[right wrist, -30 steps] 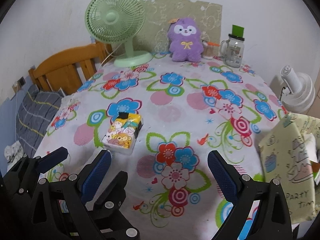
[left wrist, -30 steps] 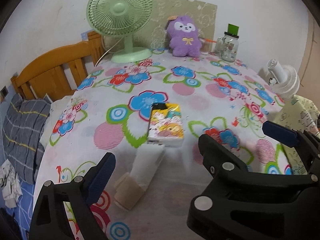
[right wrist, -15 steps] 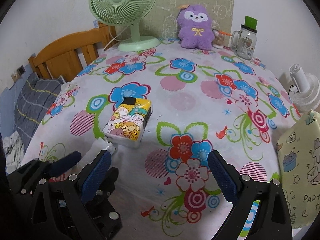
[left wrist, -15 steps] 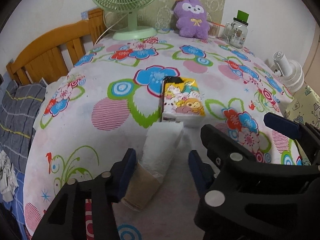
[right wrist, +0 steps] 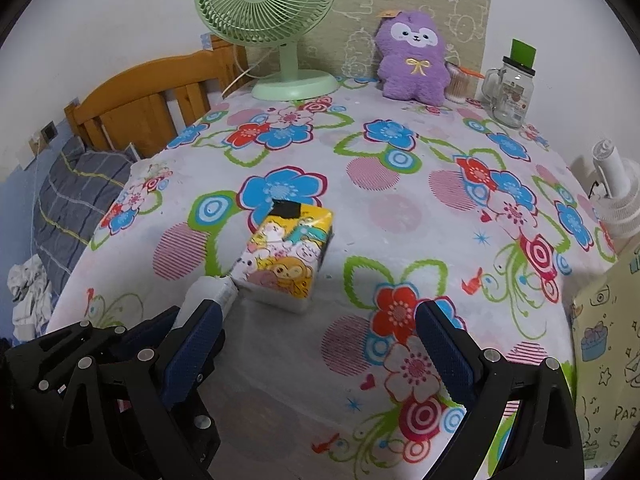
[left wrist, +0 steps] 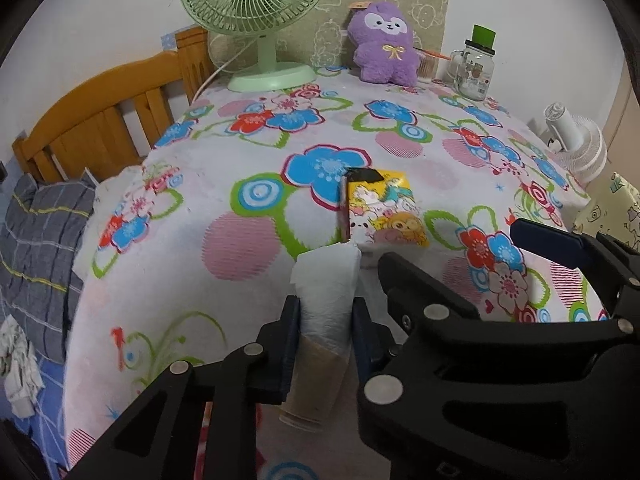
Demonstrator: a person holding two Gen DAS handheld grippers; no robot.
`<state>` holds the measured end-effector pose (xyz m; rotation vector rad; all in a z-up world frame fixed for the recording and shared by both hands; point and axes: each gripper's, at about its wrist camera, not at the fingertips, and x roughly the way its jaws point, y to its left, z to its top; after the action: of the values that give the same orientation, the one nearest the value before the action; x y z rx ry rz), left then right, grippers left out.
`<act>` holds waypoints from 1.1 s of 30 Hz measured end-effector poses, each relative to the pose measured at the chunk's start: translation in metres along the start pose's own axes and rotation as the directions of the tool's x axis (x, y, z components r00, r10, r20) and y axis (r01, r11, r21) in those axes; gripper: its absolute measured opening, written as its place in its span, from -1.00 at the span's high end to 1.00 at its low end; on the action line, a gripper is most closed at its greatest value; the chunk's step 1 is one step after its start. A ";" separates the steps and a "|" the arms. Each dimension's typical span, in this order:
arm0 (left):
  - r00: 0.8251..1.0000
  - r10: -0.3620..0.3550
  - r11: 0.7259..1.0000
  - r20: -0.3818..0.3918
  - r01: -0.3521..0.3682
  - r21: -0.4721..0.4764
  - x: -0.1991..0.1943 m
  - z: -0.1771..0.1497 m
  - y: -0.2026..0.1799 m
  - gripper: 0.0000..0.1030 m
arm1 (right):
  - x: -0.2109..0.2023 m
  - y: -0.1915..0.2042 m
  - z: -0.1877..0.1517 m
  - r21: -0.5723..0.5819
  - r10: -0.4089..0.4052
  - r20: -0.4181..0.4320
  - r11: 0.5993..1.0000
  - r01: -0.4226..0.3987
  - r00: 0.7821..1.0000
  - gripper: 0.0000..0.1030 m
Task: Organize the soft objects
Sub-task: 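Grasp the white paper roll with the left gripper while the right approaches the cartoon pack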
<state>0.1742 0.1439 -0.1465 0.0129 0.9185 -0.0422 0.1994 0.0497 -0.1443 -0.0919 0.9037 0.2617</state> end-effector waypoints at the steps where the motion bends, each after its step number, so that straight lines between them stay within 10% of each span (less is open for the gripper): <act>1: 1.000 0.006 1.000 0.002 -0.006 0.007 0.000 0.002 0.001 0.53 | 0.001 0.001 0.002 0.002 0.005 0.001 1.000 -0.005 1.000 -0.92; 22: 0.999 0.025 0.998 -0.040 -0.023 0.063 0.033 0.039 0.026 0.52 | 0.047 0.014 0.038 0.040 0.030 -0.052 0.999 -0.028 0.998 -0.91; 33: 0.999 0.022 0.997 -0.042 -0.019 0.081 0.045 0.048 0.018 0.53 | 0.066 0.005 0.045 0.069 0.041 -0.098 0.997 -0.034 0.994 -0.56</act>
<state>0.2404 0.1596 -0.1534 0.0980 0.9592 -0.0601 0.2712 0.0749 -0.1687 -0.0255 1.0127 0.2630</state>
